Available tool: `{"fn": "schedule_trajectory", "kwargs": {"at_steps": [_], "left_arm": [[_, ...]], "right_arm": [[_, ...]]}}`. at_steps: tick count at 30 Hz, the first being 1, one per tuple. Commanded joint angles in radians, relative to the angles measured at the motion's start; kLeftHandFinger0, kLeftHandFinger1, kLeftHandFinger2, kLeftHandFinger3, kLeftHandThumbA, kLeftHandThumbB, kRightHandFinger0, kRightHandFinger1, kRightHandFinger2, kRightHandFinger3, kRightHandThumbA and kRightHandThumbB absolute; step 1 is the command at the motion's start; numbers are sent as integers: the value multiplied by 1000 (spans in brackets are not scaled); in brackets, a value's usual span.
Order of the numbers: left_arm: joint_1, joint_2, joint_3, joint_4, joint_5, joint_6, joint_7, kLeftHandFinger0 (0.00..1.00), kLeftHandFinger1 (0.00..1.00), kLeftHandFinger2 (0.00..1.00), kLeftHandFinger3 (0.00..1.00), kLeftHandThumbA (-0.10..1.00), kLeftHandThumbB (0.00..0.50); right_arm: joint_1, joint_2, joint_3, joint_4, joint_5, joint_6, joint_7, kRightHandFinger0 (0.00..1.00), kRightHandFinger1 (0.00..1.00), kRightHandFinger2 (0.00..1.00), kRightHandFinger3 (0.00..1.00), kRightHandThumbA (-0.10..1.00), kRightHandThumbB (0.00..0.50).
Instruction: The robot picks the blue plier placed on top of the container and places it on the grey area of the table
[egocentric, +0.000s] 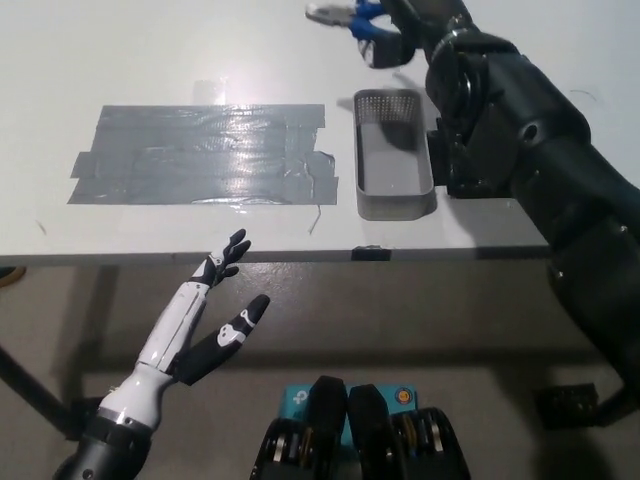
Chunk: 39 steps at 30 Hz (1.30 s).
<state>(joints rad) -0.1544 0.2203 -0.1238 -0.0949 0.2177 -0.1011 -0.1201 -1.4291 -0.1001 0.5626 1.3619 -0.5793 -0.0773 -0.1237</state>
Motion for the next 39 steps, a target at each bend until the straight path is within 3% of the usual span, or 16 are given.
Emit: {"fn": "schedule_trajectory", "kwargs": {"at_steps": [1,3,6,9,18,22,24,25,26,29,31,32,34,37,38,39], "left_arm": [[-21,13,8,-7,-3,-36,-2,958,973,985,1000,780,24],[-18,11,6,-13,0,-34,-3,957,970,982,1000,781,21],[-16,9,5,-14,2,-33,-3,955,966,981,1000,775,17],[-9,8,2,-25,3,-21,-7,963,973,981,1000,772,23],[8,-2,-11,-38,16,-15,-6,951,968,976,1000,811,45],[15,3,-11,-45,11,-17,-11,1000,992,985,1000,776,32],[15,4,-11,-45,11,-17,-11,1000,992,985,1000,775,32],[13,6,-20,-38,11,-43,-16,1000,983,978,1000,739,2],[13,6,-21,-37,10,-45,-16,1000,982,977,1000,733,0],[16,8,-25,-41,13,-39,-16,1000,979,976,1000,723,6],[18,6,-25,-45,1,-35,-18,993,972,982,1000,693,12],[19,6,-27,-48,7,-32,-17,1000,976,984,1000,698,18],[22,5,-28,-51,5,-31,-16,1000,976,985,1000,698,16],[22,6,-28,-52,5,-31,-16,1000,975,987,1000,697,16],[17,9,-35,-46,7,-53,-18,970,957,987,1000,686,0],[15,9,-35,-42,3,-57,-18,967,956,987,1000,683,0]], "right_arm": [[-98,6,-25,-32,10,-54,-52,4,348,668,342,-100,292],[-100,15,-29,-28,11,-61,-54,0,338,678,273,-100,269],[-101,23,-30,-26,9,-59,-54,0,459,852,670,-100,237],[-97,73,-30,-25,6,-48,-77,10,491,888,757,-100,210],[-103,189,-62,13,22,-3,-52,0,416,860,689,-100,231],[-106,255,-66,29,22,34,-49,0,249,637,406,-100,258],[-107,256,-67,31,21,34,-50,0,199,608,330,-100,259],[-95,283,-63,37,18,32,-56,30,255,650,466,-100,277],[-92,286,-62,38,16,29,-59,6,234,601,484,-100,281],[-86,292,-55,42,9,28,-63,0,168,403,451,-100,285],[-76,312,-59,50,15,45,-51,28,189,402,406,-100,260],[-73,315,-59,51,15,49,-49,32,180,386,463,-100,267],[-68,318,-58,52,14,49,-51,0,113,310,436,-100,263],[-68,318,-58,53,14,49,-51,0,109,303,433,-100,263],[-58,318,-58,56,16,58,-43,76,203,395,568,-100,257],[-57,317,-61,55,18,59,-42,79,203,384,572,-100,258]]}}
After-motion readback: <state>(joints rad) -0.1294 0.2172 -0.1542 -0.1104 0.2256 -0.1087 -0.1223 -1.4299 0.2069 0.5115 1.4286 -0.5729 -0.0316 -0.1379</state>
